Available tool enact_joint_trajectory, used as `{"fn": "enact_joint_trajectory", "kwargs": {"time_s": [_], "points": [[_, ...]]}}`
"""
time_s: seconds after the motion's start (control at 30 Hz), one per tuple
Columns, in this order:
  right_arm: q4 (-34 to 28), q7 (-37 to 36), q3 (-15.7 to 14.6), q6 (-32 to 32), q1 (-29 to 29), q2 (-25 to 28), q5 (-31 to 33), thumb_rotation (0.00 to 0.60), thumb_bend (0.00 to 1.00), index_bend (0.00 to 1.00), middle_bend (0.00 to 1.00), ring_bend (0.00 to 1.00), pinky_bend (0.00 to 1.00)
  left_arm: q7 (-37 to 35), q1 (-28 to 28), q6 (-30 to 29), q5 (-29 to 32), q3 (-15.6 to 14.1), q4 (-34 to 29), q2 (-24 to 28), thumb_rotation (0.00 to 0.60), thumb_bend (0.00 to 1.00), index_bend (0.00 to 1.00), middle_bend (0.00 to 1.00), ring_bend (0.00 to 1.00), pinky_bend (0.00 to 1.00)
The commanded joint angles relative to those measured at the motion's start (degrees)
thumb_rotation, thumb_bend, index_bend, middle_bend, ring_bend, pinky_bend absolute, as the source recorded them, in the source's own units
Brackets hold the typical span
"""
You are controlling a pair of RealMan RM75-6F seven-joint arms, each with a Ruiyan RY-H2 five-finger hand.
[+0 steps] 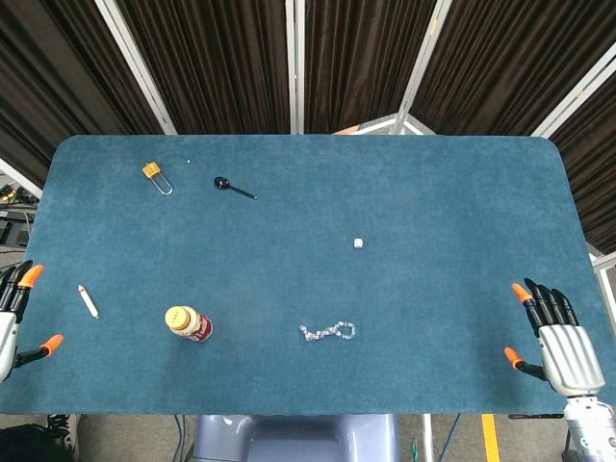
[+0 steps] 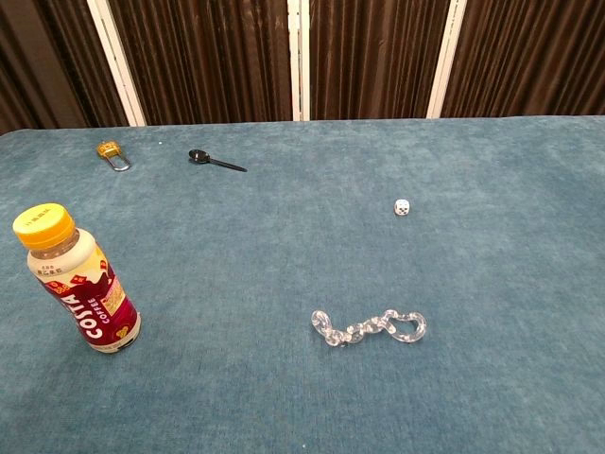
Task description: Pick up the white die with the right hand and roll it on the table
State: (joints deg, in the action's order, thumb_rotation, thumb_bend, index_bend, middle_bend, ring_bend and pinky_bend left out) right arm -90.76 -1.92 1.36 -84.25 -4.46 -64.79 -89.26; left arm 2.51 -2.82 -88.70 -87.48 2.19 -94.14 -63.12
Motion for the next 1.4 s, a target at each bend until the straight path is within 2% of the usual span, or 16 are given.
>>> {"fn": "enact_joint_trajectory", "kwargs": {"time_s": [0.03, 0.47, 0.63, 0.73, 0.93, 1.03, 1.23, 1.4], "points": [[0.01, -0.11, 0.02, 0.11, -0.04, 0.03, 0.09, 0.6, 0.14, 0.02, 0.0, 0.0, 0.0, 0.0, -0.02, 0.05, 0.03, 0.0, -0.01, 0.0, 0.6, 0.12, 0.0, 0.0, 0.0, 0.0], [-0.52, -0.41, 0.27, 1.27, -0.62, 0.04, 0.71, 0.6, 0.14, 0.02, 0.0, 0.0, 0.0, -1.02, -0.03, 0.01, 0.35, 0.29, 0.09, 0.27, 0.6, 0.12, 0.0, 0.0, 0.0, 0.0], [-1.68, -1.62, 1.8, 3.22, -2.85, -0.51, 1.02, 0.6, 0.14, 0.06, 0.0, 0.0, 0.0, -2.4, -0.23, 0.49, 1.47, 0.88, 0.4, 0.61, 0.6, 0.12, 0.0, 0.0, 0.0, 0.0], [-2.96, -0.61, 3.34, 6.68, -5.52, -1.03, 2.54, 0.6, 0.14, 0.1, 0.0, 0.0, 0.0, -2.9, -0.35, 0.66, 1.83, 1.14, 0.45, 0.82, 0.6, 0.12, 0.0, 0.0, 0.0, 0.0], [-5.56, 6.99, 8.52, 15.21, -12.9, -3.95, 9.31, 0.6, 0.15, 0.17, 0.0, 0.0, 0.0, -3.6, -0.76, 1.07, 2.23, 1.62, 0.25, 1.1, 0.6, 0.12, 0.0, 0.0, 0.0, 0.0], [-4.75, 11.63, 11.62, 19.8, -17.26, -7.33, 15.47, 0.6, 0.17, 0.22, 0.02, 0.0, 0.0, -3.75, -1.11, 1.51, 2.63, 1.95, 0.35, 1.11, 0.6, 0.12, 0.0, 0.0, 0.0, 0.0], [1.59, 18.52, 15.96, 25.48, -25.24, -16.03, 25.85, 0.6, 0.26, 0.31, 0.09, 0.0, 0.0, -3.96, -1.65, 2.91, 3.77, 2.14, 1.71, 0.5, 0.6, 0.12, 0.0, 0.0, 0.0, 0.0], [7.51, 21.63, 18.24, 28.75, -30.72, -22.93, 32.8, 0.6, 0.28, 0.33, 0.1, 0.0, 0.0, -4.54, -2.26, 3.93, 4.68, 2.63, 2.42, 0.25, 0.6, 0.12, 0.0, 0.0, 0.0, 0.0]]}}
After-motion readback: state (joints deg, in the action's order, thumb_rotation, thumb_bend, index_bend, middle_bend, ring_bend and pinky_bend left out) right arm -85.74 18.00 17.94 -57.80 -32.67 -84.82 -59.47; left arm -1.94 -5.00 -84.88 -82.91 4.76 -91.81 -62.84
